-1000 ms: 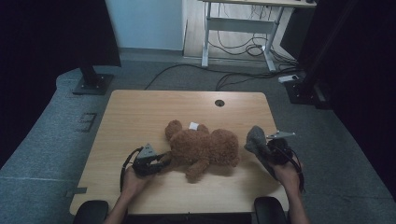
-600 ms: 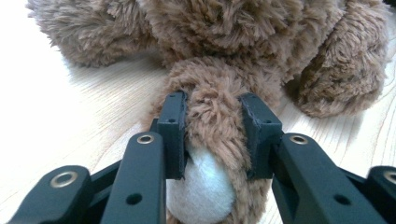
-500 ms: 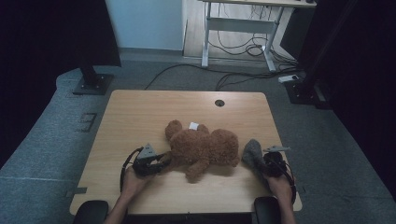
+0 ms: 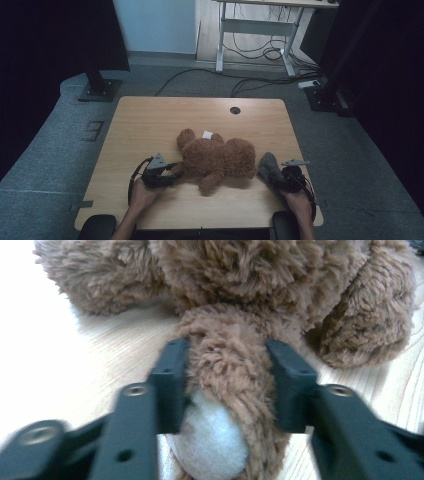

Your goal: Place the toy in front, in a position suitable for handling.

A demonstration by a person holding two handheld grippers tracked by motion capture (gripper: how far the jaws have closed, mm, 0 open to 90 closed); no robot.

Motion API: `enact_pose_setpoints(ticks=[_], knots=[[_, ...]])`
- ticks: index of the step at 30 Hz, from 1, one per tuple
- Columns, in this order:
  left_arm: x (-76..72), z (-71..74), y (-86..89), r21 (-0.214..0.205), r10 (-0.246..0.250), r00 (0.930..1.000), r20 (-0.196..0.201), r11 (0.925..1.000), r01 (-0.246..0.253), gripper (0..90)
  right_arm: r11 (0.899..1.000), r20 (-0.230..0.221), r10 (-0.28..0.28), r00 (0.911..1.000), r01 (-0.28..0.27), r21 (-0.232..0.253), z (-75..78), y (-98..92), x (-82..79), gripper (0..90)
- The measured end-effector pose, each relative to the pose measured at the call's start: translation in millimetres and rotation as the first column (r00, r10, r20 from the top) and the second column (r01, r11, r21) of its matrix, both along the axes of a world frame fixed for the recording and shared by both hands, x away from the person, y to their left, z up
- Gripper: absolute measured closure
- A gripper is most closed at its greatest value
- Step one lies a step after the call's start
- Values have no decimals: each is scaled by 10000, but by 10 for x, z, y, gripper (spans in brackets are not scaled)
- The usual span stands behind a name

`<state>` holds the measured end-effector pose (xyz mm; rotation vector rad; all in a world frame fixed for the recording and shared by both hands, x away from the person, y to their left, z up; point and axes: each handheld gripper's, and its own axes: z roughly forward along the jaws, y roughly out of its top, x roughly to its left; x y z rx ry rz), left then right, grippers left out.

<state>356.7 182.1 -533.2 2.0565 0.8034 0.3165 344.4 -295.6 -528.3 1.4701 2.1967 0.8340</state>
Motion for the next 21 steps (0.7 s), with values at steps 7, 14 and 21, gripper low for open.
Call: enact_pose_setpoints(ticks=[7, 14, 21], knots=[[-17, 170, -1, -49, 160, 9999, -27, 9999, -160, 215, 9989, 574, 473, 9972, -476, 37, 190, 85, -37, 197], [-113, 227, -32, 308, -105, 9998, 169, 9995, 100, 202, 9837, 910, 1753, 9803, -1782, 245, 325, 371, -78, 160], [-114, 96, -70, 775, -94, 9999, 35, 9970, 91, 201, 9601, 638, 2771, 9587, -2789, 200, 251, 655, -11, 154]])
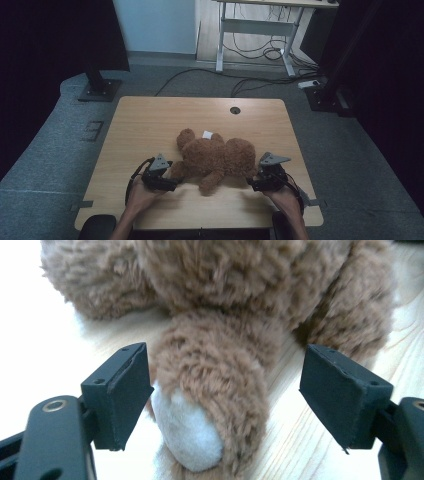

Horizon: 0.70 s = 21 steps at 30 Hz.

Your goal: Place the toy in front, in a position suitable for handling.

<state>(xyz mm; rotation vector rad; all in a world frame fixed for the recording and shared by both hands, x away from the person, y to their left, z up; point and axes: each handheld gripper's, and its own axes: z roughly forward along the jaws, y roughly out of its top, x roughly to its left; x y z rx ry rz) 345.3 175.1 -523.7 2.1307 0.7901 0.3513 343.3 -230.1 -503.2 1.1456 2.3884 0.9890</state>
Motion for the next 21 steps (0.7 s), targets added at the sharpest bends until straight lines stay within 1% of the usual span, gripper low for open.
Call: enact_pose_setpoints(ticks=[2, 6, 8, 10, 11, 12, 14, 19, 21], knots=[[2, -36, -7, 166, 47, 10000, 4, 9999, -47, 216, 10000, 27, 83, 10000, -83, 2, -22, 43, 34, 155], [17, -71, -16, 270, -2, 10000, -32, 9996, 3, 285, 9997, 18, 221, 9998, -221, -45, -57, 108, 110, 191], [24, -77, -16, 331, 51, 10000, 26, 9994, -51, 322, 9995, 25, 310, 9995, -310, -74, -67, 135, 137, 254], [31, -75, -5, 324, 80, 10000, 32, 9994, -81, 354, 9987, 51, 500, 9987, -500, -73, -66, 162, 148, 341], [33, -76, -1, 320, 89, 10000, 35, 9994, -91, 371, 9979, 122, 624, 9980, -622, -154, -62, 179, 147, 383], [35, -77, 2, 311, 107, 9999, 43, 9995, -108, 382, 9978, 154, 627, 9979, -624, -232, -59, 189, 147, 395], [39, -79, 5, 294, 101, 9999, 14, 9995, -102, 403, 9978, 186, 576, 9982, -569, -345, -47, 200, 146, 447], [29, -79, -17, 519, 66, 9999, 130, 9986, -73, 487, 9980, 314, 540, 9980, -528, -360, -20, 203, 132, 551], [26, -73, -23, 613, 51, 9998, 185, 9981, -62, 540, 9978, 335, 570, 9978, -559, -344, -9, 206, 130, 587]])
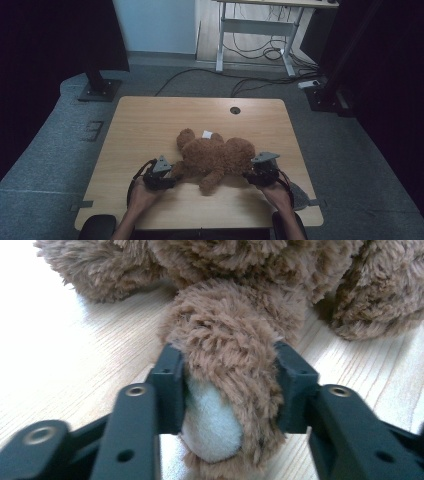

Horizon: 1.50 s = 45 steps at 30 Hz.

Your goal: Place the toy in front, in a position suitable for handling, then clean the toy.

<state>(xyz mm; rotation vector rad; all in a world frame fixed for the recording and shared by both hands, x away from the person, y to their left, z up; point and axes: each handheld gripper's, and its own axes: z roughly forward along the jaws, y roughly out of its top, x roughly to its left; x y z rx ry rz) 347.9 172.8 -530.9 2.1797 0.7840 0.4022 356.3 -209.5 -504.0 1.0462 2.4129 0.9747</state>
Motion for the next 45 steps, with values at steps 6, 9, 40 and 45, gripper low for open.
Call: enact_pose_setpoints(ticks=[6, 9, 40, 45], knots=[[-17, 36, -14, 103, 41, 9997, 234, 9999, -44, 655, 9999, 183, 93, 9998, -95, 142, 77, 9, -18, 656], [-33, 89, -13, 68, -16, 9991, 430, 10000, 13, 670, 9997, 334, 153, 9993, -159, 170, 133, 7, -28, 664], [-92, 794, 6, -1630, -160, 9953, 955, 9861, 315, 691, 9961, 152, 108, 9998, -121, 870, 803, -84, 30, 665], [-79, 889, 28, -1904, -124, 9946, 1027, 9812, 319, 698, 9955, 125, 85, 9999, -96, 948, 869, -79, 50, 665]])
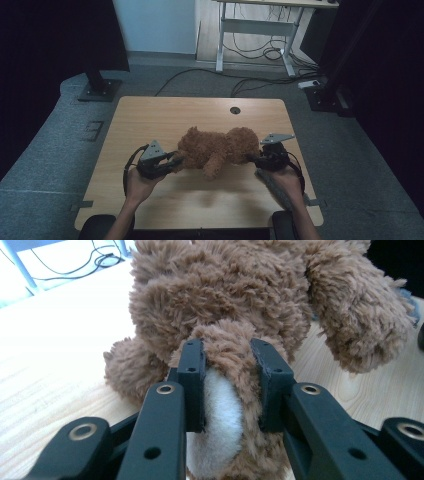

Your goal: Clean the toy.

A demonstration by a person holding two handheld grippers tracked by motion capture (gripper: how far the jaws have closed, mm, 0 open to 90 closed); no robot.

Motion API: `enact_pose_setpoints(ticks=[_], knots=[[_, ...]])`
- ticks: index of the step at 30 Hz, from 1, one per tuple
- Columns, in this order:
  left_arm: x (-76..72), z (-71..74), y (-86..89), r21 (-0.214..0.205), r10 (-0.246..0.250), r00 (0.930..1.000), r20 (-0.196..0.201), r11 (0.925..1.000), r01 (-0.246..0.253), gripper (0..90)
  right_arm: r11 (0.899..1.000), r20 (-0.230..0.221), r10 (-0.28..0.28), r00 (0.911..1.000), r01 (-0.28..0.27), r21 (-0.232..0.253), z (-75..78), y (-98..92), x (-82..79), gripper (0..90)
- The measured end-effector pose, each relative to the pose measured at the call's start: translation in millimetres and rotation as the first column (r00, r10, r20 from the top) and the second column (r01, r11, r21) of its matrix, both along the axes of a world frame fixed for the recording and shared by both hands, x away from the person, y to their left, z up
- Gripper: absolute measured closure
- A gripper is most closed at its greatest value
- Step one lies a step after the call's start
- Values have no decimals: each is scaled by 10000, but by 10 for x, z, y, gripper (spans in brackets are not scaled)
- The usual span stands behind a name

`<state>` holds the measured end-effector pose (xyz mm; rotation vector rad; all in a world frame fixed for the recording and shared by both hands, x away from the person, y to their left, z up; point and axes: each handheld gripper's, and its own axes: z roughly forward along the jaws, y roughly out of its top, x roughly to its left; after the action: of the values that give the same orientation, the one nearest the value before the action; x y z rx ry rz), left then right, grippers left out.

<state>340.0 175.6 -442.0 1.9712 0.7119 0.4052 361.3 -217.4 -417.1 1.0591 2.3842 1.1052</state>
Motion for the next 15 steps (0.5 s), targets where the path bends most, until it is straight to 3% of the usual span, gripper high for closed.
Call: enact_pose_setpoints(ticks=[15], knots=[[-55, 355, 51, -457, 8, 9998, 190, 9990, 1, 701, 10000, -12, 48, 10000, -48, 81, 266, -4, -75, 672]])
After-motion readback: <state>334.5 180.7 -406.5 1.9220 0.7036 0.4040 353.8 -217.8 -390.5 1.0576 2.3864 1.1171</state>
